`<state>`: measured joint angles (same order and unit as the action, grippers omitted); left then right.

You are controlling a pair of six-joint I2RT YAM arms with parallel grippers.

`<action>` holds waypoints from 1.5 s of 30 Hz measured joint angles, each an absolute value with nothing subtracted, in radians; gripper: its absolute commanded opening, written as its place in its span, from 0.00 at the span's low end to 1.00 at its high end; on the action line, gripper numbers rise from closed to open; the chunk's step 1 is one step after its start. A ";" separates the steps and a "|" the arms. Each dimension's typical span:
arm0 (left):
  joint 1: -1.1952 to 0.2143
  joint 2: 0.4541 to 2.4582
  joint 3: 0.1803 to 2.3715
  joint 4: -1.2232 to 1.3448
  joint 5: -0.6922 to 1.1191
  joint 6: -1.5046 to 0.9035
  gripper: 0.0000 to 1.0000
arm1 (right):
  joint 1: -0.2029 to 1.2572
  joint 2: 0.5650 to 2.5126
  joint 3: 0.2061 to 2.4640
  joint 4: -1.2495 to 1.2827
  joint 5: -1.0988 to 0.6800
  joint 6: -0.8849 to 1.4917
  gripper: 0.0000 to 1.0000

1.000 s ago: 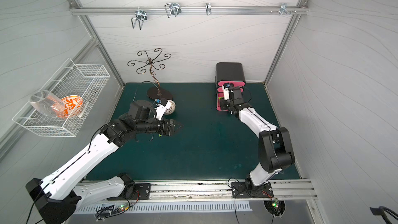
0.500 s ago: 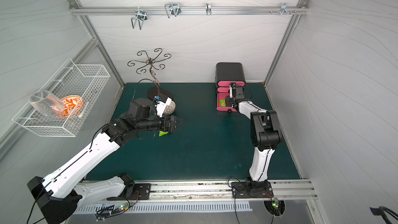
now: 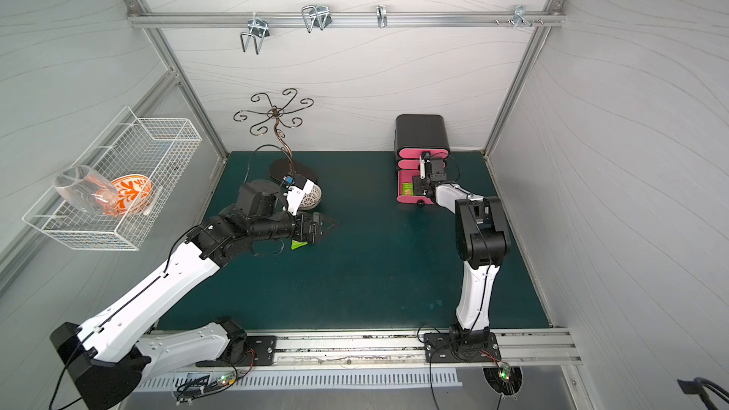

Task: Place the cookies into the drawer by color
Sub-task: Place the cookie in the drawer, then pick up the cookie at the center of the board.

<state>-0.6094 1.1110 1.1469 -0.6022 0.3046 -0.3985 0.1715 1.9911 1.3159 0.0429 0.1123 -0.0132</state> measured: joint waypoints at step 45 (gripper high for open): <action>-0.498 1.889 1.208 -0.507 -0.181 -0.607 0.48 | 0.682 1.019 1.136 -0.518 -0.331 0.471 0.57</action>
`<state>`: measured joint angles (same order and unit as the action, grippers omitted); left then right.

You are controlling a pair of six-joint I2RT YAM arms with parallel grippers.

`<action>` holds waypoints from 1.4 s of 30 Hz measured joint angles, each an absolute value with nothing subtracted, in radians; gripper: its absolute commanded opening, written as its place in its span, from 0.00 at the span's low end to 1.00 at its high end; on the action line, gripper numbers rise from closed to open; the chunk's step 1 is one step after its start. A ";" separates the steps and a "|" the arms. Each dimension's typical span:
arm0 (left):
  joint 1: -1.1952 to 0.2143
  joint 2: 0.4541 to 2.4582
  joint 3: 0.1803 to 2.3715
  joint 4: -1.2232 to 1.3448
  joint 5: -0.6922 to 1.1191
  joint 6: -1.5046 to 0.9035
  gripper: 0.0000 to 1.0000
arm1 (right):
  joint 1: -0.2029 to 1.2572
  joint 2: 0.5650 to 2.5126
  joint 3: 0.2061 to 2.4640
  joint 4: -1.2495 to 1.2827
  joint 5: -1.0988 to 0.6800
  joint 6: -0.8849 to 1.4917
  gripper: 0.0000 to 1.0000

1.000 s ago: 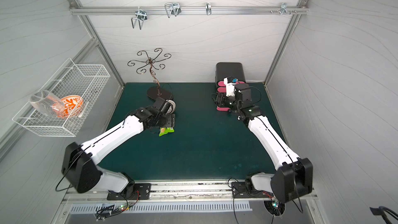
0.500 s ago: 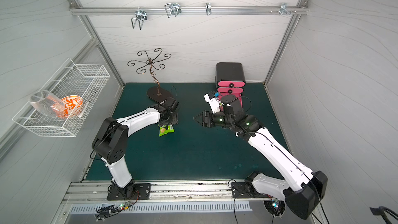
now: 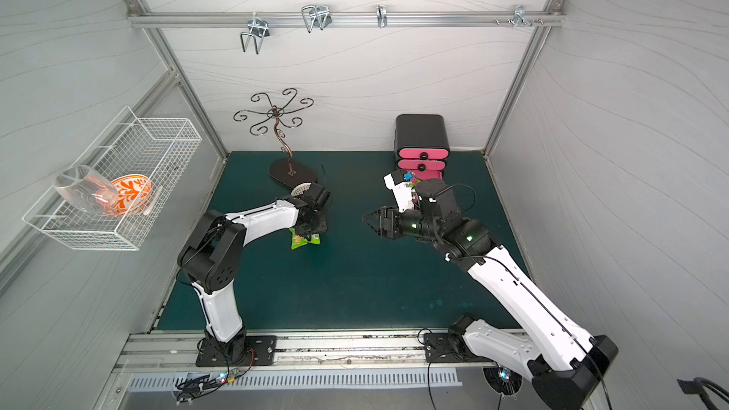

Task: Place the cookies into the drawer by color
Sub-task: Pick up the cookie at the center of the board, then place the cookie in the drawer.

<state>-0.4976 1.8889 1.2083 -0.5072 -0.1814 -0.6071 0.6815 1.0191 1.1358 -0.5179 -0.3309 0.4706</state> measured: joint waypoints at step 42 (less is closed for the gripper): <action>-0.698 2.412 2.057 -0.007 0.246 -0.846 0.26 | 0.681 0.752 1.117 -0.803 0.235 0.529 0.58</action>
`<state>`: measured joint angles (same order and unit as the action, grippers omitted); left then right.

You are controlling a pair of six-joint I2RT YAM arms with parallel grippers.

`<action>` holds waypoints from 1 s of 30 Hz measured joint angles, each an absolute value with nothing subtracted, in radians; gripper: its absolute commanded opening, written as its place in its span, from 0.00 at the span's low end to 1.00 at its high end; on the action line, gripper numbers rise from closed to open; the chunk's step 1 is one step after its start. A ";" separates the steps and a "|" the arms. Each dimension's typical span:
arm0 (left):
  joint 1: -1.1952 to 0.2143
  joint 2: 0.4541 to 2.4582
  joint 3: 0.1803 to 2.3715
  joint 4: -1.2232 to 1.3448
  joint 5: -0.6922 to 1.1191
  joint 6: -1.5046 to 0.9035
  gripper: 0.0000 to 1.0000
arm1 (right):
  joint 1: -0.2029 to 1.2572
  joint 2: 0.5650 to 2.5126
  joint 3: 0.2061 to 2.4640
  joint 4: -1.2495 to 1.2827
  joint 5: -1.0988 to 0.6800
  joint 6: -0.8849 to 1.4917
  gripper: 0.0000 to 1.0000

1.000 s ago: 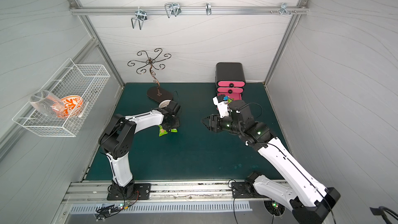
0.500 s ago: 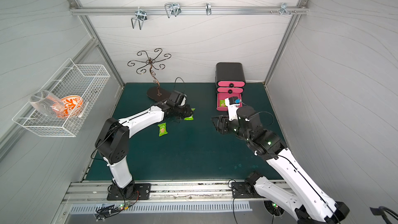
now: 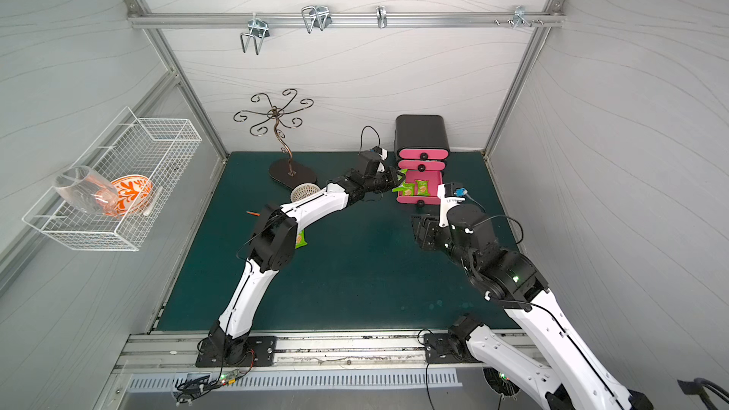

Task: Place the cookies into the drawer by color
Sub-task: Place the cookie in the drawer.

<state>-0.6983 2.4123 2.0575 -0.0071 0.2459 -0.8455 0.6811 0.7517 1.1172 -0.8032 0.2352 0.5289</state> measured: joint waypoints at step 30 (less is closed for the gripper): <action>-0.728 2.710 2.411 -0.049 0.114 -0.832 0.81 | 0.681 0.720 1.154 -0.914 0.268 0.549 0.59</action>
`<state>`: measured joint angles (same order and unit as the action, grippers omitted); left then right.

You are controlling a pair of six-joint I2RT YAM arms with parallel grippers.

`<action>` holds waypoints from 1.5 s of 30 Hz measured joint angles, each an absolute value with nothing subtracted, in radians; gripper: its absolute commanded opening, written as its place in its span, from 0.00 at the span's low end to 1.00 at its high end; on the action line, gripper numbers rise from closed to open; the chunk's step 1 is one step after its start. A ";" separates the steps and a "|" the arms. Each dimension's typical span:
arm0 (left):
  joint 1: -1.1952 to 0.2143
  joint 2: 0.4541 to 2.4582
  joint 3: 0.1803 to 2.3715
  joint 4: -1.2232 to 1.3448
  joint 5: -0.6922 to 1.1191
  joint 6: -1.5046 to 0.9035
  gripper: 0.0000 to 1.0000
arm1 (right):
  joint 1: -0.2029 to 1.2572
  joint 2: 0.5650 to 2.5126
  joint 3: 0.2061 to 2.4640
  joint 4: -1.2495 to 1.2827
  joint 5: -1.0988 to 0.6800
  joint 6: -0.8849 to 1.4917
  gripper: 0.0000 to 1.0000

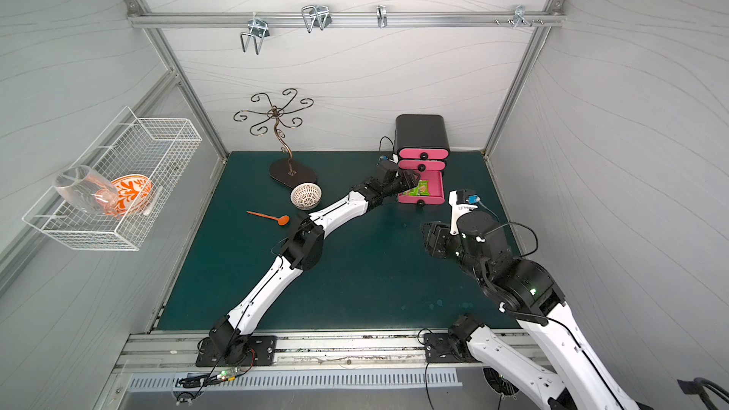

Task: Place the cookies into the drawer by color
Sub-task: Place the cookie in the drawer, then pick up the cookie at the center of the board.

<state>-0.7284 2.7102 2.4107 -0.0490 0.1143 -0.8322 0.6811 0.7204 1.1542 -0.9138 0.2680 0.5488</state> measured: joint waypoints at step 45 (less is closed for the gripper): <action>-0.465 0.590 1.142 -1.425 -0.157 -0.608 0.75 | 1.096 2.408 1.996 -0.489 0.233 0.383 0.64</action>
<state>-0.4652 0.5900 1.1416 -1.4246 -0.1574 -0.6083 1.0958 2.4081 1.9961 -0.4889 0.2325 0.3832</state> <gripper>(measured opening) 0.753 0.640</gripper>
